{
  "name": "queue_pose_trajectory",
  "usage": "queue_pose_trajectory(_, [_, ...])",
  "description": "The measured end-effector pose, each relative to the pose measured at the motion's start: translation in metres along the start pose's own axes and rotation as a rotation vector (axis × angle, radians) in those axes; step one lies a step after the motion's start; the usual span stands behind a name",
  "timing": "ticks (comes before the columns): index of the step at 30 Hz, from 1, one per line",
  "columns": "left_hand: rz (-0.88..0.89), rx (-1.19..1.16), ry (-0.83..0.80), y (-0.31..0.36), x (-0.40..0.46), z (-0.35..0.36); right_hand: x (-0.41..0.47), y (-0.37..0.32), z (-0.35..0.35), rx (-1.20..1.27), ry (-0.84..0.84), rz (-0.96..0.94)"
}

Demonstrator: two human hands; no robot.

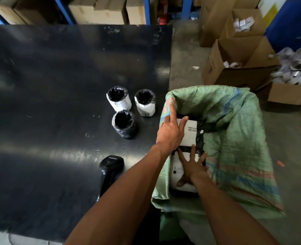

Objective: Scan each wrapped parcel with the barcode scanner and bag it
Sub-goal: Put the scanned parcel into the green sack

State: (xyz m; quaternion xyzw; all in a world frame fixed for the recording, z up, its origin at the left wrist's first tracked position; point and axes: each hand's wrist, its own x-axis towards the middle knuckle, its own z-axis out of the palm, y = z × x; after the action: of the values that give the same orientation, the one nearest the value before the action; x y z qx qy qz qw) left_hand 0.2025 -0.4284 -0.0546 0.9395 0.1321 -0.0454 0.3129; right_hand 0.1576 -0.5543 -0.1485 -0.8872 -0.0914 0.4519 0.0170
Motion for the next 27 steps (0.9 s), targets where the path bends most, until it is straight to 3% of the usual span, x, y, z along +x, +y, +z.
queue_pose_trajectory(7, [-0.002, -0.075, -0.077, -0.001, -0.009, -0.008, -0.011, 0.009, 0.006, 0.078, 0.061, -0.004])
queue_pose_trajectory(11, [0.111, -0.098, -0.334, -0.026, -0.006, -0.04, -0.03, 0.004, -0.015, 0.173, 0.182, 0.025])
queue_pose_trajectory(13, [0.2, 0.005, -0.369, -0.049, 0.003, -0.067, -0.047, -0.002, -0.031, 0.239, 0.286, 0.034])
queue_pose_trajectory(16, [0.261, 0.121, -0.266, -0.081, 0.02, -0.116, -0.075, -0.024, -0.058, 0.303, 0.523, -0.02])
queue_pose_trajectory(19, [0.247, 0.207, -0.18, -0.116, 0.039, -0.16, -0.106, -0.065, -0.082, 0.253, 0.748, -0.071])
queue_pose_trajectory(22, [0.244, 0.285, -0.231, -0.152, 0.049, -0.186, -0.123, -0.115, -0.088, 0.207, 0.93, -0.121])
queue_pose_trajectory(24, [0.325, 0.356, -0.334, -0.168, 0.051, -0.192, -0.127, -0.146, -0.079, 0.221, 0.91, -0.149])
queue_pose_trajectory(27, [0.507, 0.545, -0.465, -0.176, 0.061, -0.192, -0.131, -0.192, -0.051, 0.286, 0.665, -0.15])
